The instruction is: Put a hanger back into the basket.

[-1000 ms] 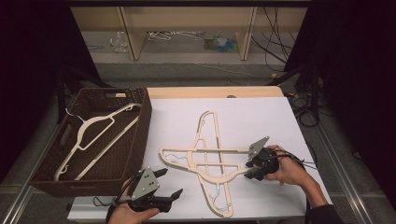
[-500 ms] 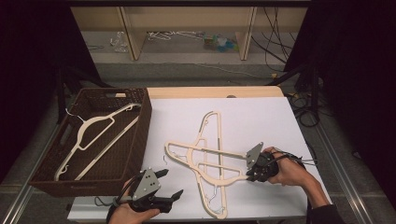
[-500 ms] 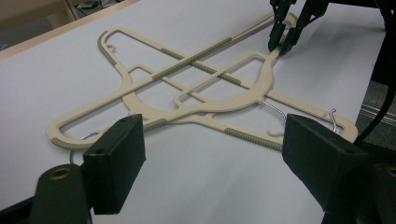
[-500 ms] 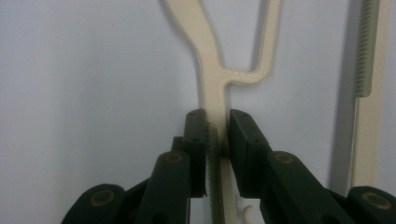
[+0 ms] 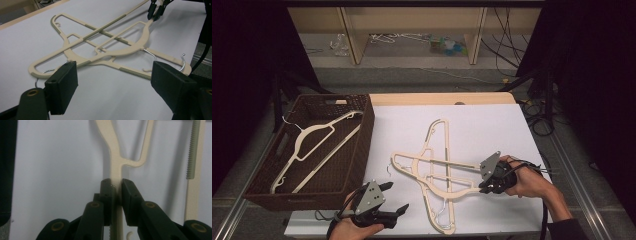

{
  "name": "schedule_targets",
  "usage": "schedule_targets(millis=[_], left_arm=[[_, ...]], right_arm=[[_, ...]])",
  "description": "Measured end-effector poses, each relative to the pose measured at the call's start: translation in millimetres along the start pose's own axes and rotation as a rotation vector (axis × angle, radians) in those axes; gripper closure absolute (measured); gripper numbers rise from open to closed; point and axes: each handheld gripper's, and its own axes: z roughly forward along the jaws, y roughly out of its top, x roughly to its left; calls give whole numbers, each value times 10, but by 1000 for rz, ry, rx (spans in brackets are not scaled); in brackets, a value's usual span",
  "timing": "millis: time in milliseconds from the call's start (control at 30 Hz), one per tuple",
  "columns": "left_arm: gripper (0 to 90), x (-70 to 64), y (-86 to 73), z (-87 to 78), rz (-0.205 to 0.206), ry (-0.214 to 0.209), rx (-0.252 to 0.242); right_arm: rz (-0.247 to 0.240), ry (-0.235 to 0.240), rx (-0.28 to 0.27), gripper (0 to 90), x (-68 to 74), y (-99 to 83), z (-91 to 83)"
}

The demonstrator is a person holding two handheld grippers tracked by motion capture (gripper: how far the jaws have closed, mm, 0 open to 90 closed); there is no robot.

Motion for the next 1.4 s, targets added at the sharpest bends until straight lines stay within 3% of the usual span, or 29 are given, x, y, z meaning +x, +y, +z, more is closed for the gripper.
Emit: schedule_targets(millis=[133,200,233,300,333,400,467,500,533,600,733,833,1133,1200,1400], left_arm=[[217,-5,-7,36,-4,3,4],[226,-19,-19,150,33,12,21],[234,-19,-19,150,33,12,21],[250,-46,-34,317,126,17,49],[257,-46,-34,317,126,17,49],[260,-63,-30,413,168,13,75],[265,-90,-14,513,188,13,63],[271,-102,4,608,235,6,75],[276,-102,4,608,235,6,75],[298,-130,24,767,310,13,91],[313,-161,49,900,370,7,109],[344,-201,72,1012,447,-3,126],[412,-252,102,1073,536,-28,111],[442,-267,126,1075,582,-27,98],[521,-280,135,1072,616,-54,89]], right_arm=[[20,9,-11,800,17,23,-53],[33,29,-16,800,25,41,-94],[33,29,-16,800,25,41,-94],[48,41,-19,800,36,50,-114],[48,41,-19,800,36,50,-114],[49,47,-21,800,43,55,-131],[52,56,-29,800,48,57,-156],[56,60,-33,800,58,63,-171],[56,60,-33,800,58,63,-171],[64,65,-27,799,67,64,-172],[63,67,-30,799,68,63,-180],[63,68,-42,799,72,59,-196],[60,74,-43,799,75,65,-195],[57,76,-50,798,77,71,-199],[59,84,-56,798,81,72,-198]])
